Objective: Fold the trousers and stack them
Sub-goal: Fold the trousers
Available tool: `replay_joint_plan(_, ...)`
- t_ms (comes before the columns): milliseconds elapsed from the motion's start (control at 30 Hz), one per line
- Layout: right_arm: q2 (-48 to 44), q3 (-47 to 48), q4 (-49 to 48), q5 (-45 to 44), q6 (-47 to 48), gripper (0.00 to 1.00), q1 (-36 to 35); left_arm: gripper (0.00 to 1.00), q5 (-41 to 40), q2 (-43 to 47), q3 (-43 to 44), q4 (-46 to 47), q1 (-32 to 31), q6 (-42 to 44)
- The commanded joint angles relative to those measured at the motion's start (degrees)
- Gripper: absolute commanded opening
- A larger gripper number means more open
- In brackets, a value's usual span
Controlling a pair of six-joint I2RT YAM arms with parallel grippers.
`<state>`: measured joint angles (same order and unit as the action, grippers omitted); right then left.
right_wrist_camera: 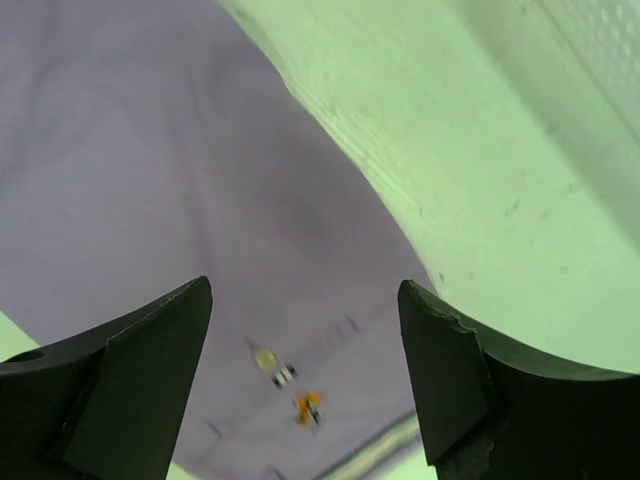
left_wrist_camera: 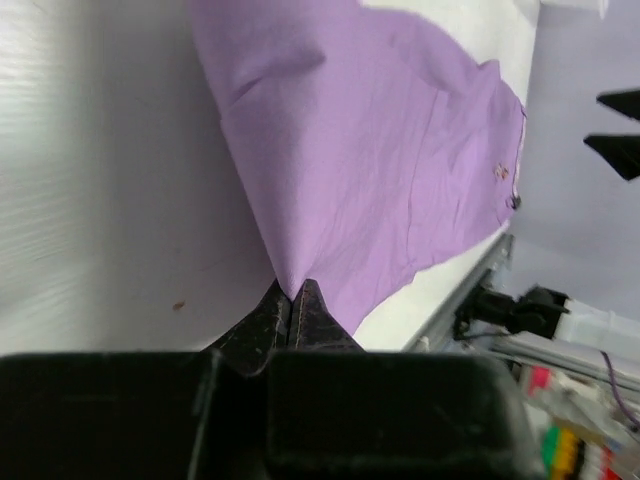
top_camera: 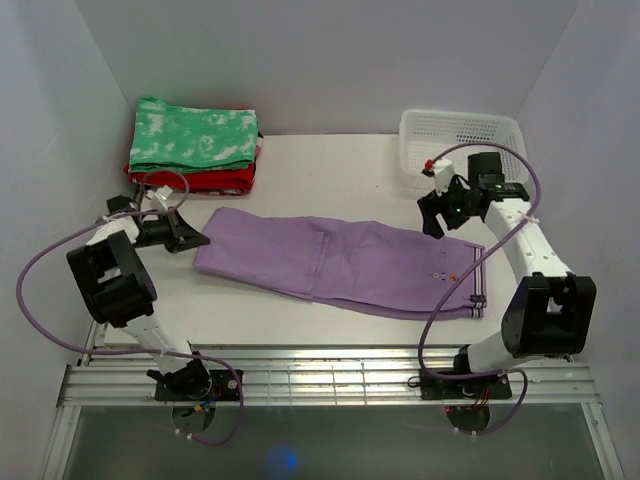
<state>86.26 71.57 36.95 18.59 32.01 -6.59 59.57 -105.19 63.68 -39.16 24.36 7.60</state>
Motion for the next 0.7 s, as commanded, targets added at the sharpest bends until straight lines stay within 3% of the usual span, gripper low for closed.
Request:
replay_joint_plan(0, -4.51, -2.83, 10.06, 3.2, 4.98, 0.81, 6.91, 0.0, -1.99, 11.3, 6.01, -5.64, 5.07, 3.73)
replay_joint_plan(200, -6.63, -7.14, 17.09, 6.63, 10.09, 0.83, 18.43, 0.0, -1.22, 20.19, 12.51, -15.14, 5.52, 7.17)
replay_joint_plan(367, -3.56, -10.12, 20.18, 11.89, 8.95, 0.82, 20.83, 0.0, 2.91, 23.79, 14.72, -17.71, 4.04, 4.81)
replay_joint_plan(533, 1.53, -12.16, 18.42, 17.52, 4.3, 0.8, 20.83, 0.0, 2.05, 27.83, 14.72, -13.24, -6.76, -2.92)
replay_joint_plan(667, 7.51, -11.98, 17.64, 23.15, 1.92, 0.78, 20.74, 0.0, -5.77, 29.86, 13.23, -4.45, -17.75, -13.47)
